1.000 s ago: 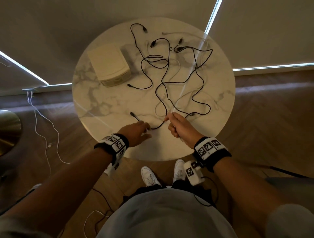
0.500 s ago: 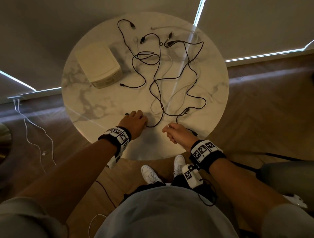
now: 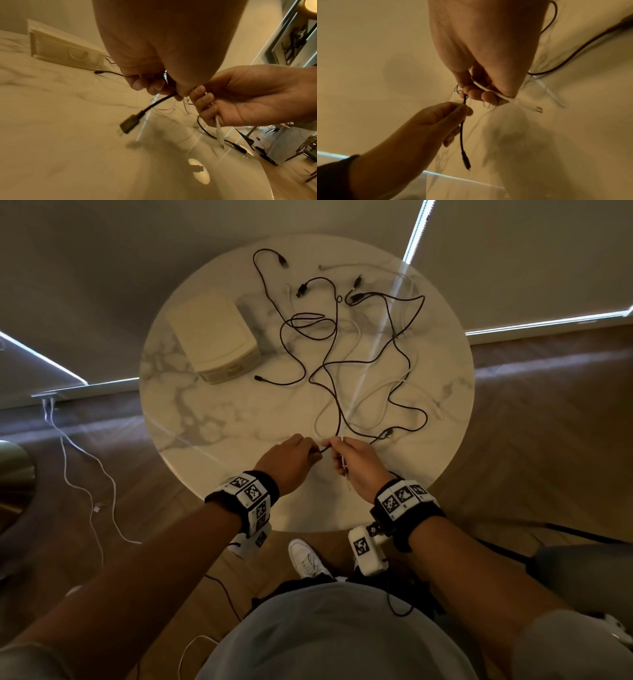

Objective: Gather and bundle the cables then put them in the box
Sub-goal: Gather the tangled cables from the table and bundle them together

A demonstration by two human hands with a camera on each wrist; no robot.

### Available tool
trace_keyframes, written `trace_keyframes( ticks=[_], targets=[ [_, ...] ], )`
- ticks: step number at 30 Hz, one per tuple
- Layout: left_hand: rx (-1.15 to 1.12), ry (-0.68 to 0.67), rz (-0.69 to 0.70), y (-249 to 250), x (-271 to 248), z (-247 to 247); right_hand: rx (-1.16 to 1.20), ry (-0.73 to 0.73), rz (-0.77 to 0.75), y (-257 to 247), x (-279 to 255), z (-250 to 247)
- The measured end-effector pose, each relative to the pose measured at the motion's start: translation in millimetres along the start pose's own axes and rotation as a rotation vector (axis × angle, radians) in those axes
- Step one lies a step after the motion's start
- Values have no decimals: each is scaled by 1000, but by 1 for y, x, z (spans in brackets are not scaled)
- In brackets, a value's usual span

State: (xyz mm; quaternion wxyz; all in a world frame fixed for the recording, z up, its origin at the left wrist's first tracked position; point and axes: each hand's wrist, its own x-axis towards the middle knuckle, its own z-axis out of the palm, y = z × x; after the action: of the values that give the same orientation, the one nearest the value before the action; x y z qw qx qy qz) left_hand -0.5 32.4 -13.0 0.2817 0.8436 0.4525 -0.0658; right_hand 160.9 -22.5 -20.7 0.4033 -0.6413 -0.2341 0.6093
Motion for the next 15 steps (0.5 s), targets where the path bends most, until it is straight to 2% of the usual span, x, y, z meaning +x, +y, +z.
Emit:
trace_keyframes(
  ticks=[4, 9, 15],
  targets=[
    [19, -25, 31, -5, -5, 3, -9, 8, -34, -10, 6, -1],
    [-19, 5, 49, -19, -15, 6, 148, 80, -4, -29, 14, -19],
    [-239, -55, -49, -6, -10, -5, 184, -12, 17, -36, 9, -16]
  ],
)
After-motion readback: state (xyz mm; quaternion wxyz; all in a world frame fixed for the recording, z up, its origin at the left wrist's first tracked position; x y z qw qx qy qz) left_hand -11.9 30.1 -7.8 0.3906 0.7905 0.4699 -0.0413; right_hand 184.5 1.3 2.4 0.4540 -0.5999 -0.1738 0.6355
